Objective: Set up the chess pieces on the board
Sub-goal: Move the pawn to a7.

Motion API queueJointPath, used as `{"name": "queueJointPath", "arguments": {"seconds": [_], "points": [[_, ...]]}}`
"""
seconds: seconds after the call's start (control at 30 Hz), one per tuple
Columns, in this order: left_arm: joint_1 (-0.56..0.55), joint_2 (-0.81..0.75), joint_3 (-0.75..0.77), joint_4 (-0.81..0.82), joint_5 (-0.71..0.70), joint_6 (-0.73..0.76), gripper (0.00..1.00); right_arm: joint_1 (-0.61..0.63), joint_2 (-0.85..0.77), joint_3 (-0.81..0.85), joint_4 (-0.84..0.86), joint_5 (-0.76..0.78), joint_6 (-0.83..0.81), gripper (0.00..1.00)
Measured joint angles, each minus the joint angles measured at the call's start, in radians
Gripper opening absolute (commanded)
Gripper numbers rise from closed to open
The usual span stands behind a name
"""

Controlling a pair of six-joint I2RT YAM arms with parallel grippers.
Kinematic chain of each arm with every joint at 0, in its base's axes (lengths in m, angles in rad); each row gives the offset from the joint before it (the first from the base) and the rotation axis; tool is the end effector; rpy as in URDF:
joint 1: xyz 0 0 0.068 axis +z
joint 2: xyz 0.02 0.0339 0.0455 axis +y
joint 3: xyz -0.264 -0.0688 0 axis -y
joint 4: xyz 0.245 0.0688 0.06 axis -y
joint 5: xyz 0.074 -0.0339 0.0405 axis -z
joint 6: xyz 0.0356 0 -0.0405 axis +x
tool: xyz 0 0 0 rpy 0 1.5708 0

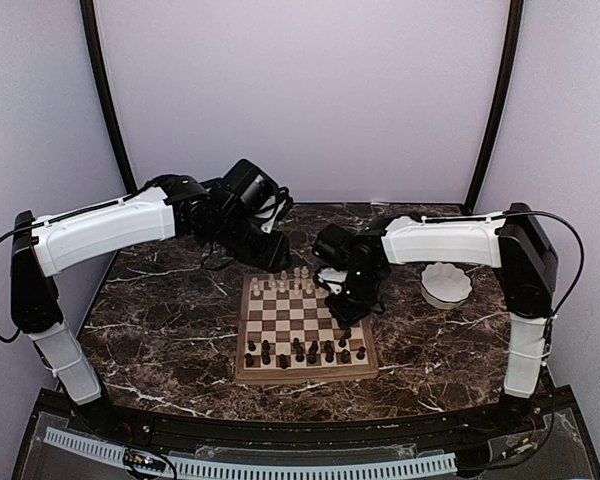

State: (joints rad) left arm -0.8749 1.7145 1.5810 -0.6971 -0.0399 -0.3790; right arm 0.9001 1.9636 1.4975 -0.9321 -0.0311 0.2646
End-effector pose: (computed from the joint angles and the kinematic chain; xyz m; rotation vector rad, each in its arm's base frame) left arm 0.2463 -0.2927 0.3207 0.5876 2.3988 -0.5222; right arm 0.2389 0.3028 0.1929 -0.9440 2.8572 0.1823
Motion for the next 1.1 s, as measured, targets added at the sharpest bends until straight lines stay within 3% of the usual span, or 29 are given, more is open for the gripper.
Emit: {"name": "queueJointPath", "arguments": {"seconds": [0.47, 0.9, 1.1], "points": [[0.009, 0.014, 0.0, 0.001, 0.02, 0.0, 0.41, -0.009, -0.043, -0.1, -0.016, -0.022, 0.0, 0.13], [0.016, 0.023, -0.006, 0.013, 0.035, 0.019, 0.4, -0.039, -0.048, -0.064, -0.034, -0.012, 0.003, 0.18], [0.021, -0.036, -0.219, 0.065, 0.184, 0.109, 0.4, -0.111, -0.14, -0.056, -0.02, 0.007, 0.006, 0.19]]}}
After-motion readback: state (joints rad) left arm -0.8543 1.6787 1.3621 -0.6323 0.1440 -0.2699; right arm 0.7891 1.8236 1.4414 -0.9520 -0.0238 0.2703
